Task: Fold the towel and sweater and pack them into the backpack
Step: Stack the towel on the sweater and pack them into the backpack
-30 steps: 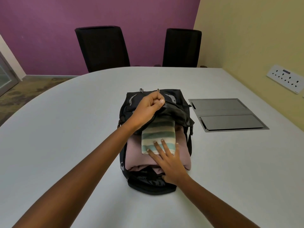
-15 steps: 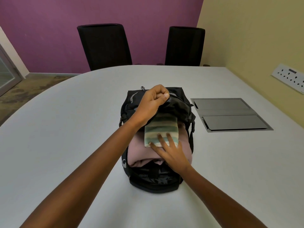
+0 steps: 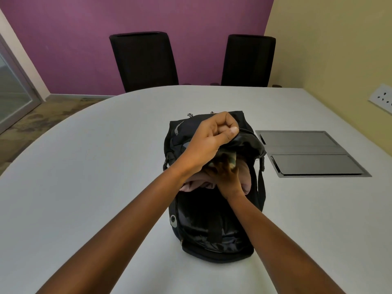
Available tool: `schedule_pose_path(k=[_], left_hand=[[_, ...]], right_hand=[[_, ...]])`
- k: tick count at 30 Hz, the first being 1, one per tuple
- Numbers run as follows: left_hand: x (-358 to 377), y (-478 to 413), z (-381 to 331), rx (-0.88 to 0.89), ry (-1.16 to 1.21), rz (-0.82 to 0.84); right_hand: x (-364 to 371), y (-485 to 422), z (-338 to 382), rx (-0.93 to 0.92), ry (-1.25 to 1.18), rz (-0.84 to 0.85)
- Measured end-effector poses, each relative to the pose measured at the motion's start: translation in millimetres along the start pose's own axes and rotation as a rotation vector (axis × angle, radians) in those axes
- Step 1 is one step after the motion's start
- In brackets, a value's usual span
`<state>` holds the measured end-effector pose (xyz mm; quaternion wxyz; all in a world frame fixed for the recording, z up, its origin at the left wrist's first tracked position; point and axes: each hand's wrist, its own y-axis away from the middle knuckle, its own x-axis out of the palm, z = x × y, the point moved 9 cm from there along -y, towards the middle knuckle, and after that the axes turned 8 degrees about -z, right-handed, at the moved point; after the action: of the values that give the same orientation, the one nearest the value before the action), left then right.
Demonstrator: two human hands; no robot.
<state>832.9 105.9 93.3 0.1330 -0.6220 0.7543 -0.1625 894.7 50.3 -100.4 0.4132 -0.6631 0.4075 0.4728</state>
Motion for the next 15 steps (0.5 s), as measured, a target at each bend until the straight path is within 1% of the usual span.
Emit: schedule_pose_path(k=[2,4,5,7,8,10,11,15], left_hand=[[2.5,-0.6,0.0,0.002,0.011,0.018],[2.8,-1.1,0.7,0.001,0.038,0.029],[0.9,-1.9,3.2,-0.006,0.046,0.022],[-3.9,-3.3,12.4,-0.033,0.04,-0.006],[-5.8,-3.6,19.1,-0.052,0.025,-0.022],[-9.3,-2.6,33.3,-0.098,-0.016,-0.063],[-10.8,-1.5,40.3,-0.123,-0.033,-0.087],[-16.6,5.4,68.2,-0.223,-0.121,-0.159]], right_hand=[[10.1,-9.0,2.0,-0.019,-0.072,0.045],[10.7,-14.6,-1.6,-0.005,-0.108,0.047],[8.4,-15.6,-1.7,-0.014,-0.099,0.044],[14.1,-10.5,2.3,-0.048,-0.049,0.089],[17.0,-6.5,5.3,-0.054,-0.029,0.066],[8.9,3.8,6.5,-0.01,-0.077,-0.046],[4.0,12.5,8.6,-0.029,-0.123,-0.092],[-39.2,69.7,27.7,-0.248,-0.273,-0.351]])
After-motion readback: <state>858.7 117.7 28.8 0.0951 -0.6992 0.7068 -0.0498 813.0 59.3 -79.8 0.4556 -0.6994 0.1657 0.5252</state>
